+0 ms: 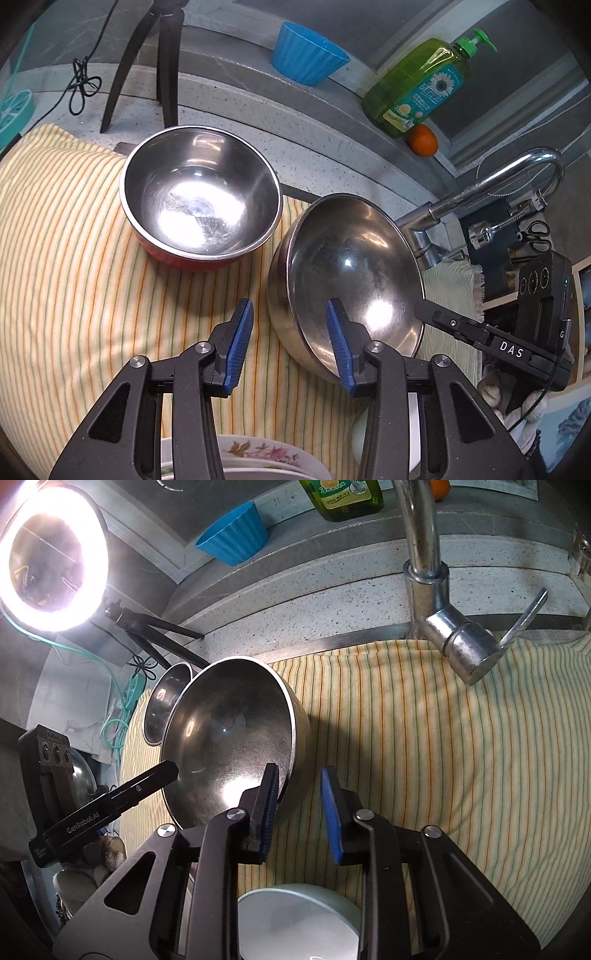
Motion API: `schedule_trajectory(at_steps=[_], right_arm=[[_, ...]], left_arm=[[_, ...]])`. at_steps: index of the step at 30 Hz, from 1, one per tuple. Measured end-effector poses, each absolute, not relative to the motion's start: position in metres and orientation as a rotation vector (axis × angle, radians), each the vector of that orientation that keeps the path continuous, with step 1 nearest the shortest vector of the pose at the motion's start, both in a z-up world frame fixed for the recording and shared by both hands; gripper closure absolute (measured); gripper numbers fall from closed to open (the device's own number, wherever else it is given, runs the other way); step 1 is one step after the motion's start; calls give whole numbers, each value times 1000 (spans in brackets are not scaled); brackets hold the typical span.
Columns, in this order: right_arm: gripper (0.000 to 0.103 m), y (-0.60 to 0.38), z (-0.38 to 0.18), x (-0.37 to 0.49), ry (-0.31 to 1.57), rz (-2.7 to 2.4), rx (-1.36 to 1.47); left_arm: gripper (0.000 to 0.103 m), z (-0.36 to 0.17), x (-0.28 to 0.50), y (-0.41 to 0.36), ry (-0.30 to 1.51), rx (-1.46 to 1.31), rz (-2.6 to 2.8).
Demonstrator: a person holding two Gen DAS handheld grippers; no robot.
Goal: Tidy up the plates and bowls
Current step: 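Reach the right gripper to the large steel bowl rim and close, then lift the large steel bowl and lower it onto the cloth beside the plates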
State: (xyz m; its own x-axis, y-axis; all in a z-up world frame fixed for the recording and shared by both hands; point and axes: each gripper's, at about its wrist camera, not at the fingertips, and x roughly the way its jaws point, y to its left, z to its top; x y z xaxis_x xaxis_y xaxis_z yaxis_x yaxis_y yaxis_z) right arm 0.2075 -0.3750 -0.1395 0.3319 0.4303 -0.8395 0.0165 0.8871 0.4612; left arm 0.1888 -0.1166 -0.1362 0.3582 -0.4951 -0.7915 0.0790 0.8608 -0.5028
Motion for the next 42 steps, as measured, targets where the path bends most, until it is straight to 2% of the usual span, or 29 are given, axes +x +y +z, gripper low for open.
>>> schedule_trajectory(at_steps=[3,6,24,42], right_arm=[[89,-372,-141,209,1219,289,424],[89,-369,-141,210,1219,281,409],[89,-357,-112,184,1162,261,377],[88,-274,-76,152,1122,395,316]], left_arm=[[75,-138,191,-120,1160,-408,-398],[78,-139,191,-123,1165,-397,-414],[78,-119,173,-115,1121,-371,-447],[78,-89,121,-33,1025,-417,-363]])
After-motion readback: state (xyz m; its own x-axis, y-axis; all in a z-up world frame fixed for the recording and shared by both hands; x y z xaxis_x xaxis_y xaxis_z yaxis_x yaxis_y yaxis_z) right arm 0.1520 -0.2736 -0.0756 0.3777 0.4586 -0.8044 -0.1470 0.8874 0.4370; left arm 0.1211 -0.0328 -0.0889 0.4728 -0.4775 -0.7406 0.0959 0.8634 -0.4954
